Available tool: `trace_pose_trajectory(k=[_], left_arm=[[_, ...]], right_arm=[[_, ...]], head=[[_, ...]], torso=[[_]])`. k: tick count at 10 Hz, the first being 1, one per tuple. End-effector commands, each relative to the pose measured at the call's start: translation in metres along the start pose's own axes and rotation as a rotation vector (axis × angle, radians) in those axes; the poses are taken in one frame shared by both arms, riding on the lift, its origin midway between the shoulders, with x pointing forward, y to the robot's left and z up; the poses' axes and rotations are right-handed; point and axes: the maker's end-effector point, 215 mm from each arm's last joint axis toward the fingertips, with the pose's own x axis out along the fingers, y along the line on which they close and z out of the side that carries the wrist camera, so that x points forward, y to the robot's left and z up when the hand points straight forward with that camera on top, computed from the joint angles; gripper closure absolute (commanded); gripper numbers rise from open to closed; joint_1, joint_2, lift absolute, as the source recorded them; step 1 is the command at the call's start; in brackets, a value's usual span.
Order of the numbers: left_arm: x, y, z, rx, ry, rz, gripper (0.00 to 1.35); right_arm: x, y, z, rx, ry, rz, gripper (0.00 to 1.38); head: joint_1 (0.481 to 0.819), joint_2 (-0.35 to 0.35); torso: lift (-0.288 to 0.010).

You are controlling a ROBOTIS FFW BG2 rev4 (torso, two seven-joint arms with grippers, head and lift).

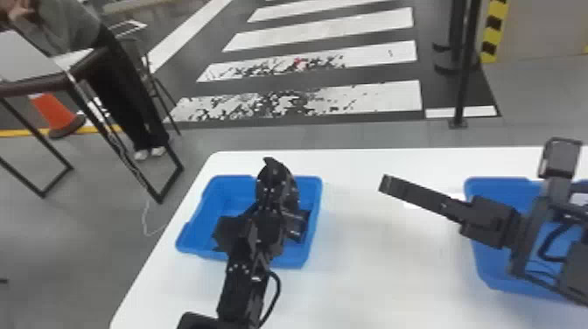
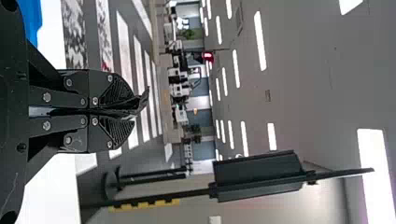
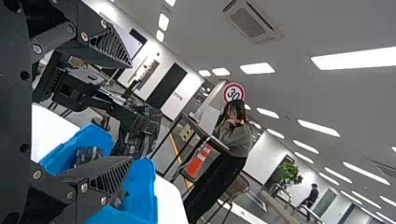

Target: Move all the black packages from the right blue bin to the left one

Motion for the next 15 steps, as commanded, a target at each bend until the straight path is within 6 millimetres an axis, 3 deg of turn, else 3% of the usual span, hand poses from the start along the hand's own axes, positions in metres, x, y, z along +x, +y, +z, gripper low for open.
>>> trace_pose_trajectory(k=[1,2,3,4,6,8,10,12,15], left_arm=[[0.017,0.012,-0.041,0.084,0.073,0.018,1.13],[0.013,0.013,-0.048,0.034,0.095,0.024,0.59],[0.007,0.011,-0.041,0.02,0.067,0.023,0.07],[0.005,0.008,-0.031,0.007,0.03,0.015,0.03],[-0.014,0.003,0.017,-0.08,-0.089,0.004,0.08],[-0.048,-0.007,0.071,-0.236,-0.149,-0.01,0.09],[-0.088,-0.025,0.106,-0.42,-0.145,-0.044,0.1],[-0.102,-0.051,0.107,-0.5,-0.106,-0.082,0.1],[-0.1,-0.047,0.102,-0.5,-0.093,-0.081,0.1]], right_arm=[[-0.011,-0.023,0.016,-0.108,-0.004,-0.087,0.11],[-0.026,-0.042,0.038,-0.223,-0.022,-0.176,0.11],[-0.047,-0.059,0.055,-0.309,-0.032,-0.269,0.11],[-0.061,-0.068,0.066,-0.346,-0.044,-0.32,0.11],[-0.095,-0.084,0.087,-0.406,-0.08,-0.431,0.12],[-0.168,-0.089,0.13,-0.616,-0.132,-0.74,0.12],[-0.226,-0.119,0.143,-0.64,-0.104,-0.958,0.12],[-0.285,-0.141,0.163,-0.681,-0.078,-1.156,0.12],[-0.321,-0.193,0.162,-0.61,-0.022,-1.271,0.11]], head=[[0.695,0.347],[0.695,0.343],[0.695,0.325],[0.695,0.294],[0.695,0.246],[0.695,0.176],[0.695,0.085],[0.695,-0.037],[0.695,-0.147]], torso=[[-0.132],[-0.132],[-0.132],[-0.132],[-0.132],[-0.132],[-0.132],[-0.132],[-0.132]])
